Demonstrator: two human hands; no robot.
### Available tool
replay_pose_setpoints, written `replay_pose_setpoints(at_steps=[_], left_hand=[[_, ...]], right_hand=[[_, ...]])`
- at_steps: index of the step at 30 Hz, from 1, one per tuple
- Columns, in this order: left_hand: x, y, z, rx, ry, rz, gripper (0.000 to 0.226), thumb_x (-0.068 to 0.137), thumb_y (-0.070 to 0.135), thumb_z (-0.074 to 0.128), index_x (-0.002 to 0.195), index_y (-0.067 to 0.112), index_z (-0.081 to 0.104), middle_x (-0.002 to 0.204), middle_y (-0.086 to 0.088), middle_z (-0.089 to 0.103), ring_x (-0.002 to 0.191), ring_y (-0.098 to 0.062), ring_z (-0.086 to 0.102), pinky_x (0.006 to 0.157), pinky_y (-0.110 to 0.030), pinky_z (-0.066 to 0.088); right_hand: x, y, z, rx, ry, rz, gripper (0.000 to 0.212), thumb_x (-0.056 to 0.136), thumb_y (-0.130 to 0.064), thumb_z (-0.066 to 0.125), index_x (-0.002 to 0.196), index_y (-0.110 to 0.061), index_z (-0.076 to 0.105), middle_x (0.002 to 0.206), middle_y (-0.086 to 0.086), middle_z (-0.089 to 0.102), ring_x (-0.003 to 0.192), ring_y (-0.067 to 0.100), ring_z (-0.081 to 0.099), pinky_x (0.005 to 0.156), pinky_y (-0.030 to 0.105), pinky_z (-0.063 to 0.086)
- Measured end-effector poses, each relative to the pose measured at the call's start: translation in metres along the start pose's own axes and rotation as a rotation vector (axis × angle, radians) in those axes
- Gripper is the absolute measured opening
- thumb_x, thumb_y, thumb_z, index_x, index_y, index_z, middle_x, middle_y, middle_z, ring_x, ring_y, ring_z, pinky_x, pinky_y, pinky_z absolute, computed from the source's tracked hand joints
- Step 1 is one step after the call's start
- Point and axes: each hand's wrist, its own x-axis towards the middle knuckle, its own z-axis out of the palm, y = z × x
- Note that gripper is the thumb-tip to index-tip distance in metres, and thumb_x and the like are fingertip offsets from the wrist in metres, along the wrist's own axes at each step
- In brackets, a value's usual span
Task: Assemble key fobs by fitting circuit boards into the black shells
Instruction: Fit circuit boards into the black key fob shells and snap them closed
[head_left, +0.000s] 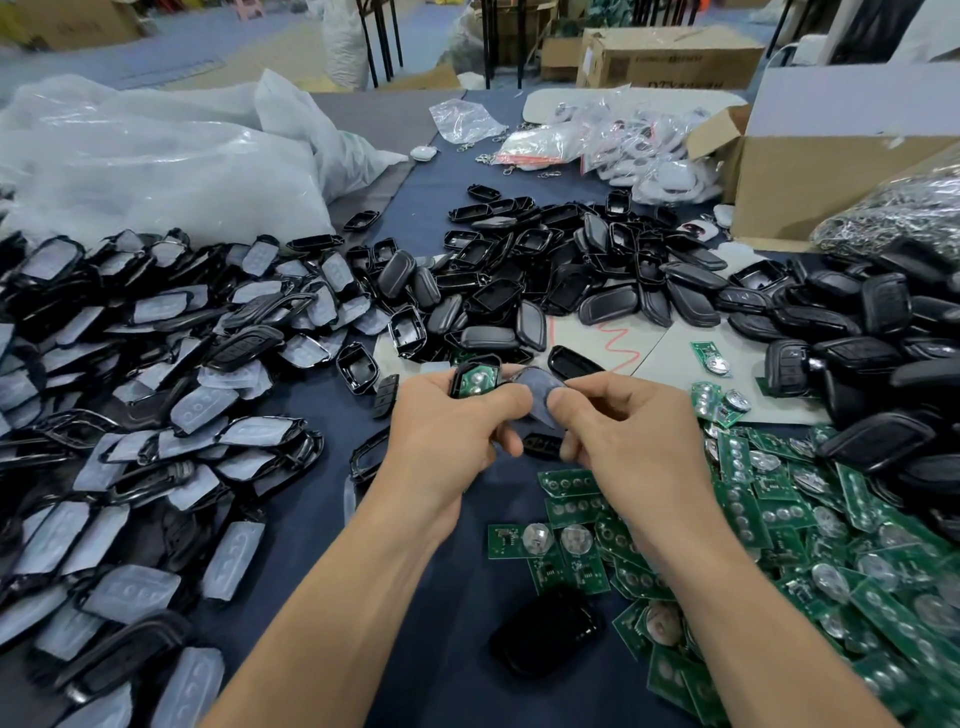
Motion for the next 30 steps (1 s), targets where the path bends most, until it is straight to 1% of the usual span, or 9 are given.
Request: replay_pose_setpoints(at_steps=[3, 5, 8, 11, 14, 18, 21, 26, 30], left_hand=[[0.0009, 0.0000, -0.0006, -0.003, 0.026, 0.012, 0.033, 0.082, -0.005, 0.073, 0.058, 0.017, 0.073, 0.057, -0.006, 0.060, 0.039, -0.014, 0.052, 0.035, -0.018, 0.028], [0.0017, 0.0003, -0.0013, -0.012, 0.046, 0.007, 0.027, 0.082, -0.005, 0.074, 0.062, 0.013, 0.069, 0.061, -0.009, 0.060, 0.040, -0.015, 0.052, 0.036, -0.018, 0.028], [0.0036, 0.0001, -0.0028, -0.031, 0.058, -0.019, 0.020, 0.082, -0.005, 0.074, 0.069, 0.008, 0.066, 0.064, -0.011, 0.059, 0.039, -0.014, 0.052, 0.036, -0.018, 0.026], [0.0039, -0.0003, -0.0043, -0.038, 0.036, -0.028, 0.017, 0.083, -0.005, 0.073, 0.072, 0.007, 0.068, 0.065, -0.009, 0.062, 0.040, -0.013, 0.053, 0.036, -0.017, 0.025], [0.0027, -0.0004, -0.0049, -0.022, -0.019, -0.043, 0.011, 0.087, -0.003, 0.072, 0.080, 0.005, 0.071, 0.068, -0.008, 0.068, 0.044, -0.013, 0.056, 0.035, -0.018, 0.028], [0.0017, 0.0003, -0.0042, -0.012, -0.047, -0.057, 0.009, 0.088, -0.001, 0.074, 0.083, 0.006, 0.071, 0.068, -0.005, 0.071, 0.045, -0.013, 0.058, 0.036, -0.017, 0.029], [0.0008, 0.0013, -0.0029, -0.018, -0.034, -0.066, 0.009, 0.090, 0.006, 0.075, 0.087, 0.002, 0.069, 0.071, -0.006, 0.070, 0.044, -0.014, 0.058, 0.035, -0.018, 0.029], [0.0032, -0.0024, -0.0013, 0.073, 0.091, 0.029, 0.025, 0.085, 0.005, 0.078, 0.063, 0.012, 0.070, 0.055, -0.003, 0.062, 0.038, -0.016, 0.054, 0.037, -0.015, 0.031], [0.0033, -0.0056, 0.0000, 0.157, 0.124, 0.104, 0.016, 0.072, 0.025, 0.079, 0.062, 0.014, 0.073, 0.050, -0.005, 0.061, 0.039, -0.018, 0.054, 0.039, -0.019, 0.032]], right_hand=[[0.0006, -0.0026, 0.0016, 0.083, -0.099, 0.017, 0.011, 0.087, -0.032, 0.069, 0.084, -0.026, 0.078, 0.063, 0.006, 0.071, 0.050, 0.016, 0.059, 0.048, 0.026, 0.044], [0.0009, -0.0053, 0.0001, 0.218, -0.126, 0.052, 0.010, 0.089, -0.020, 0.071, 0.084, -0.015, 0.078, 0.067, 0.007, 0.071, 0.051, 0.017, 0.059, 0.046, 0.021, 0.042], [0.0011, -0.0082, -0.0035, 0.379, -0.171, 0.140, 0.006, 0.092, 0.000, 0.069, 0.097, 0.001, 0.073, 0.071, 0.010, 0.071, 0.054, 0.017, 0.060, 0.050, 0.022, 0.046], [0.0012, -0.0099, -0.0035, 0.419, -0.178, 0.204, 0.006, 0.092, 0.005, 0.066, 0.097, 0.004, 0.069, 0.069, 0.011, 0.071, 0.053, 0.017, 0.061, 0.051, 0.023, 0.048], [0.0020, -0.0093, -0.0032, 0.391, -0.121, 0.211, 0.007, 0.090, 0.007, 0.068, 0.097, 0.009, 0.068, 0.068, 0.014, 0.069, 0.050, 0.018, 0.060, 0.046, 0.022, 0.046], [0.0034, -0.0075, -0.0036, 0.344, -0.058, 0.189, 0.007, 0.086, 0.008, 0.070, 0.093, 0.009, 0.070, 0.065, 0.015, 0.068, 0.049, 0.019, 0.058, 0.044, 0.022, 0.044], [0.0044, -0.0058, -0.0029, 0.305, -0.019, 0.179, 0.007, 0.084, 0.006, 0.072, 0.091, 0.004, 0.072, 0.066, 0.017, 0.069, 0.050, 0.021, 0.058, 0.044, 0.022, 0.042], [0.0005, -0.0080, -0.0007, 0.305, -0.072, 0.116, 0.008, 0.087, 0.001, 0.073, 0.084, -0.005, 0.076, 0.063, 0.011, 0.067, 0.051, 0.018, 0.059, 0.047, 0.023, 0.045], [0.0001, -0.0097, 0.0011, 0.256, -0.022, 0.086, 0.014, 0.087, 0.003, 0.072, 0.078, -0.007, 0.075, 0.059, 0.008, 0.067, 0.046, 0.018, 0.058, 0.043, 0.023, 0.043]])
